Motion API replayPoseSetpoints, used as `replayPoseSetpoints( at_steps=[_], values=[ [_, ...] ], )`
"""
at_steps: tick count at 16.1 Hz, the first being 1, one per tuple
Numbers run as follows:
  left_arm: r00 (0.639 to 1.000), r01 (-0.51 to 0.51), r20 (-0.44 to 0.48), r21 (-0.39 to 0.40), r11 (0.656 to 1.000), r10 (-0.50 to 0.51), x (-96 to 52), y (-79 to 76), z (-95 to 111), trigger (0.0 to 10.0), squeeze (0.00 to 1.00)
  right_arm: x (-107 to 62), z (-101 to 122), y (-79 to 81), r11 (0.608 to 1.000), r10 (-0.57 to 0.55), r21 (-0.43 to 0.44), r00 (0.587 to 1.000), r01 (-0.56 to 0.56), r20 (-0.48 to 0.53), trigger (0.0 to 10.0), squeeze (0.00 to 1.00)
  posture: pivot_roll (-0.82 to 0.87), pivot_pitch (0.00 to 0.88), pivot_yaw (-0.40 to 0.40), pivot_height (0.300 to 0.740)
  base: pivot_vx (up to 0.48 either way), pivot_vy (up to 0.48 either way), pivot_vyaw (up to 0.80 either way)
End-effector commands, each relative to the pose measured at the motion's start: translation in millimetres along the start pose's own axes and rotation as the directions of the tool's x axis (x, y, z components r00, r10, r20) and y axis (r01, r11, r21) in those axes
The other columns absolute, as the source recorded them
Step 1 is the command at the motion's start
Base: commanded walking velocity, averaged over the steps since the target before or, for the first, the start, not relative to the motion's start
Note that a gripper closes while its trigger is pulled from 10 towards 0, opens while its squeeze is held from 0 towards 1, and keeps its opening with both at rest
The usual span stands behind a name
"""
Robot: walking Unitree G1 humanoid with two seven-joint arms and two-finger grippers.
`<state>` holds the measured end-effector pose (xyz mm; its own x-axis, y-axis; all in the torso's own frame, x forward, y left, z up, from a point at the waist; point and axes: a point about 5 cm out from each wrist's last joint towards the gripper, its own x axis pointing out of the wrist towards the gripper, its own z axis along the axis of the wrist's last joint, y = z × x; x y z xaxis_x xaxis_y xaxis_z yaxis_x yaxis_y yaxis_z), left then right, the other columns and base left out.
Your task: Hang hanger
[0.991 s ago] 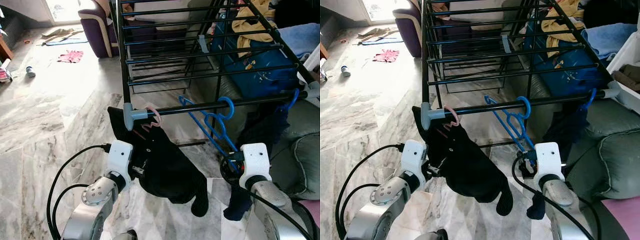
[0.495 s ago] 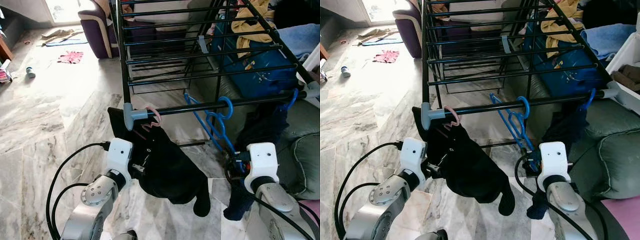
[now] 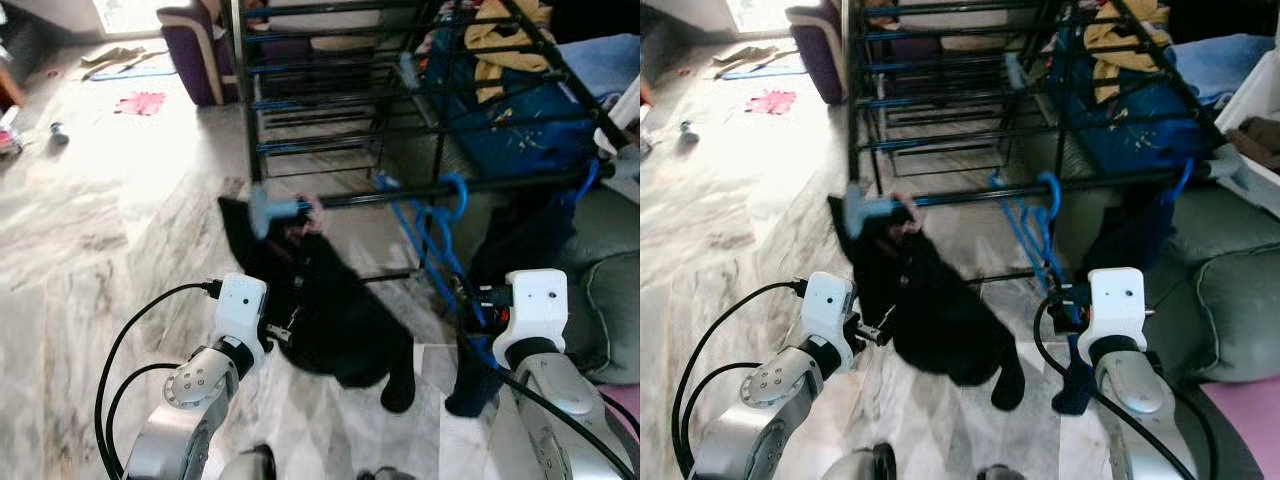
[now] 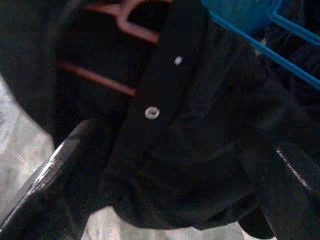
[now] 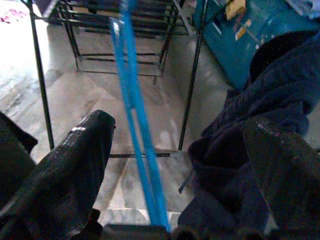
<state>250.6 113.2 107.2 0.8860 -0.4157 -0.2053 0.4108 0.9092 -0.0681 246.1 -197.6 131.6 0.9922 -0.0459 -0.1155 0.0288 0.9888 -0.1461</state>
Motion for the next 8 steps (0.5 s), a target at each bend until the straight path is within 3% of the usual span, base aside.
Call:
replayPoseSetpoints(
  at_steps=[1, 8],
  values=[
    [0.999, -0.035, 0.012, -0.005, 0.999, 0.035, -1.4, 6.0, 0.9, 10.0, 0.0, -2.8, 4.0, -2.3, 1.0, -0.014, -0.004, 1.0, 0.014, 0.025, 10.0, 1.0, -0.07, 0.124, 0.002, 0.74, -0.349, 0.0, 0.0],
    [0.999, -0.042, 0.021, 0.0, 0.999, 0.042, 4.3, 10.2, 4.8, 10.0, 0.0, 4.5, 7.1, -6.4, 0.999, -0.038, 0.011, 0.998, 0.037, 0.052, 10.0, 1.0, -0.06, 0.113, 0.005, 0.74, -0.365, 0.0, 0.0]
  ],
)
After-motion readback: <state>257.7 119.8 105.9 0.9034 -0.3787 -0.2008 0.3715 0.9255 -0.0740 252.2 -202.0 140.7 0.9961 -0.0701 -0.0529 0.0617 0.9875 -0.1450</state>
